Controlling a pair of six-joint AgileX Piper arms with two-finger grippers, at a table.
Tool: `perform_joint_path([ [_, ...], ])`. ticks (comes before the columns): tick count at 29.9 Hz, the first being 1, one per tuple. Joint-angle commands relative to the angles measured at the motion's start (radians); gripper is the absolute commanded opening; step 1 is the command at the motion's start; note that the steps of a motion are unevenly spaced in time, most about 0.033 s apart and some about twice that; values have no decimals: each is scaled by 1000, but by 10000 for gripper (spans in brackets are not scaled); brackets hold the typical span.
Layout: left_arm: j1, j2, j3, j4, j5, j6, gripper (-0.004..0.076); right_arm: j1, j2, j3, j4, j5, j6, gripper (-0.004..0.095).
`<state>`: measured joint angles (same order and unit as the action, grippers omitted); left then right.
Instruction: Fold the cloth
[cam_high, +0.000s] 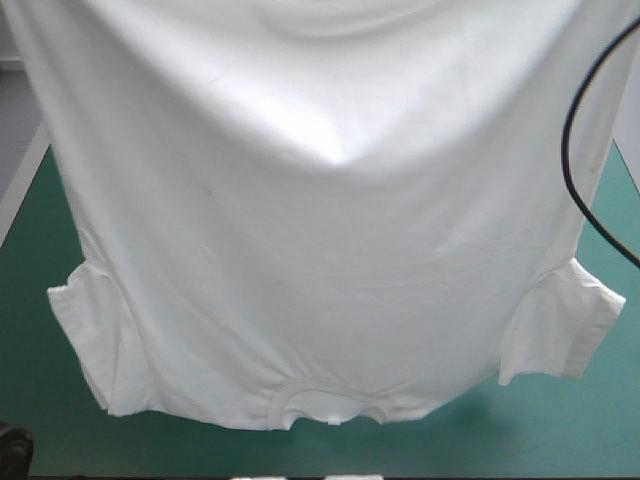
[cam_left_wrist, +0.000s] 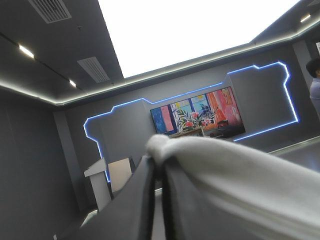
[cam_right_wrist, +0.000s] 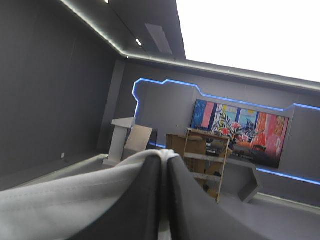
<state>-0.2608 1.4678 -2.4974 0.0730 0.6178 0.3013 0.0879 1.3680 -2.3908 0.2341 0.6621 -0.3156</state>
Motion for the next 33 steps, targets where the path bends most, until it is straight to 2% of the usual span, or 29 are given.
perform_joint_path([
  [1, -3, 60, -10, 28, -156, 0, 19, -7, 72, -9, -2, -126, -10, -14],
  [4, -3, 141, -10, 89, -178, 0, 19, -7, 172, -9, -2, -190, -10, -13],
  [6, -3, 197, -10, 126, -229, -4, 19, -14, 238, -10, -2, -248, -10, -14],
  [10, 23, 302, -26, 128, -439, -40, 19, -45, 357, -64, 26, -355, -10, -14],
  [12, 54, 339, -62, 97, -500, -66, 19, -64, 419, -143, 28, -374, -10, -14],
  [14, 104, 371, -134, 80, -509, -66, 19, -88, 455, -239, 34, -389, -10, -14],
  [17, 213, 394, -230, -43, -509, -66, 19, -122, 478, -349, 126, -419, -39, -14],
  [19, 274, 395, -258, -128, -462, -47, 19, -139, 478, -395, 206, -374, -107, -14],
  [22, 313, 391, -258, -254, -346, -9, 19, -150, 474, -407, 235, -246, -122, -14],
  [25, 313, 409, -243, -311, -201, 6, 19, -152, 477, -360, 233, -126, -111, -13],
  [28, 288, 426, -217, -310, -74, 9, 19, -152, 477, -279, 222, -59, -99, -13],
  [33, 275, 436, -150, -293, 72, 12, 19, -152, 477, -97, 150, 32, -75, -13],
])
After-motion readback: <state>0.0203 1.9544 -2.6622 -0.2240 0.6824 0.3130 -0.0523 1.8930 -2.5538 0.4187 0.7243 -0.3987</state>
